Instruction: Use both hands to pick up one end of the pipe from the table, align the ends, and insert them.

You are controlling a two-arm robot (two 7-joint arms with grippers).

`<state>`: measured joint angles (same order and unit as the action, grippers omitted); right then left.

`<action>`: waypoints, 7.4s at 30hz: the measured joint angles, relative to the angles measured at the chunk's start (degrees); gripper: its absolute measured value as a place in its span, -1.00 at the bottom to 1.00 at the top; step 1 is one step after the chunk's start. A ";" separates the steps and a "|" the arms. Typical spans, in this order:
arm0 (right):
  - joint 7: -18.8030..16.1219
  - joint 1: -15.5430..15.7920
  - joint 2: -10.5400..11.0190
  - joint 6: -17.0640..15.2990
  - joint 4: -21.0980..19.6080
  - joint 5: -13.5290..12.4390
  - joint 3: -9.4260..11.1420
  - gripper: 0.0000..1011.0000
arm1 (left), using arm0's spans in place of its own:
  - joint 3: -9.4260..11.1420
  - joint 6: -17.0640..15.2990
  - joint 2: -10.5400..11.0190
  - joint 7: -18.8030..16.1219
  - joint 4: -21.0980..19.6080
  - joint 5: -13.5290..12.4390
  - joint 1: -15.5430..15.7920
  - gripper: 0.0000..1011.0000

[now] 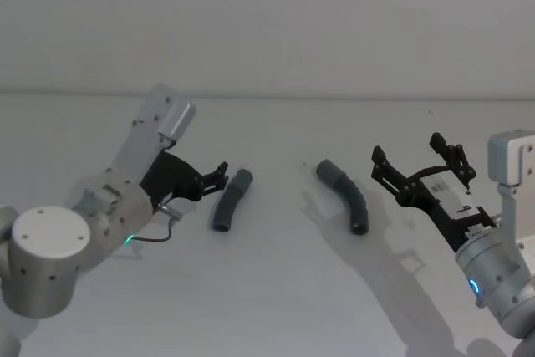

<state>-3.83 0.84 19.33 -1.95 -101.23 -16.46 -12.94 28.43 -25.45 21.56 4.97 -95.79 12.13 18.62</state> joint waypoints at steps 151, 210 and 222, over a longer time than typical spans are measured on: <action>-8.90 -10.63 4.67 -19.20 4.23 2.00 -3.72 0.98 | 2.40 -14.49 -11.90 2.14 15.05 -2.64 9.64 -0.34; -18.98 -22.63 4.45 -28.35 17.56 1.14 -10.53 0.98 | 2.40 -14.49 -11.90 2.14 15.05 -2.64 9.64 -0.34; -18.89 -23.67 3.15 -28.95 20.13 1.12 -10.77 0.98 | 2.40 -14.49 -11.90 2.14 15.05 -2.64 9.64 -0.34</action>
<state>-22.72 -22.83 22.49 -30.91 -81.09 -15.34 -23.71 30.83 -39.95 9.66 7.11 -80.74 9.49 28.25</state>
